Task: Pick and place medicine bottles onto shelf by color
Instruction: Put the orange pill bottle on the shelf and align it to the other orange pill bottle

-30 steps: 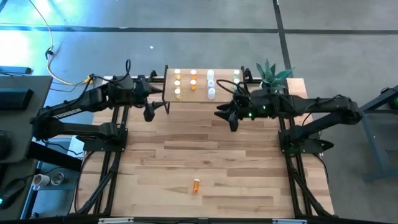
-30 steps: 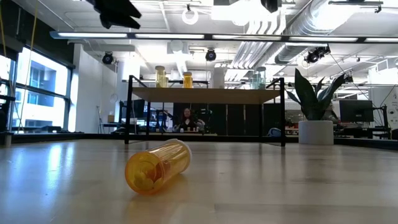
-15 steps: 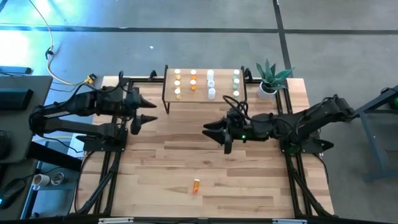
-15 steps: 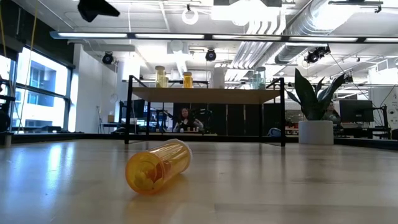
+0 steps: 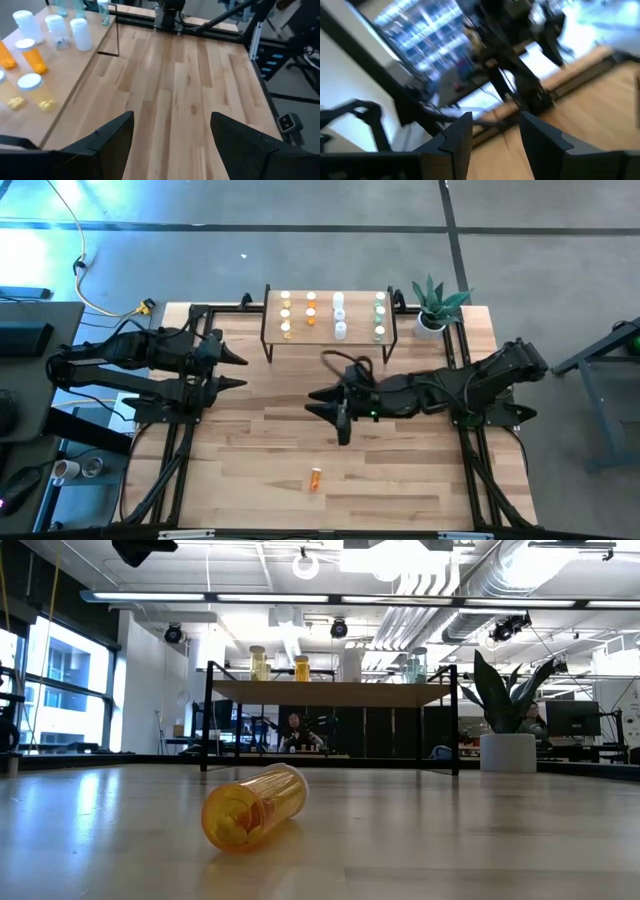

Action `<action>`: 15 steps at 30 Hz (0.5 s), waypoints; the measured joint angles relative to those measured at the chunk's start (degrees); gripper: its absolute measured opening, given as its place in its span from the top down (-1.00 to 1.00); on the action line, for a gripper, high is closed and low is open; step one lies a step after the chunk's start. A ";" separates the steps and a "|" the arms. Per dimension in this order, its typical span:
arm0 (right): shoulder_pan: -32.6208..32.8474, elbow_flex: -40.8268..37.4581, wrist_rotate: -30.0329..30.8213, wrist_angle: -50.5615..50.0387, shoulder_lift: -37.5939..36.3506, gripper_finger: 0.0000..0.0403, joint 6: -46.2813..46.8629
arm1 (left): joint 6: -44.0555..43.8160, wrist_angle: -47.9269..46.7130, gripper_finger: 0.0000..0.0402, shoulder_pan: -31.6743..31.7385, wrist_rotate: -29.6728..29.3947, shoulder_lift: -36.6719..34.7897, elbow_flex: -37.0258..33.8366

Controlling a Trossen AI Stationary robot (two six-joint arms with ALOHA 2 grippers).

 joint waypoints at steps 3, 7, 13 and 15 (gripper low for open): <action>-0.19 6.76 0.05 -11.02 3.16 0.24 5.61 | 0.53 -0.80 -0.27 0.00 -0.43 0.02 0.00; -0.13 14.62 -1.34 -26.15 8.52 0.24 18.81 | 0.53 -1.89 -0.27 0.00 -3.06 0.02 0.00; 0.00 20.91 -11.99 -39.73 16.86 0.24 38.02 | 0.53 -1.91 -0.27 0.02 -7.27 0.02 0.00; 0.09 21.16 -16.03 -39.69 19.29 0.24 42.01 | 0.48 -1.91 -0.27 0.02 -8.67 0.02 0.00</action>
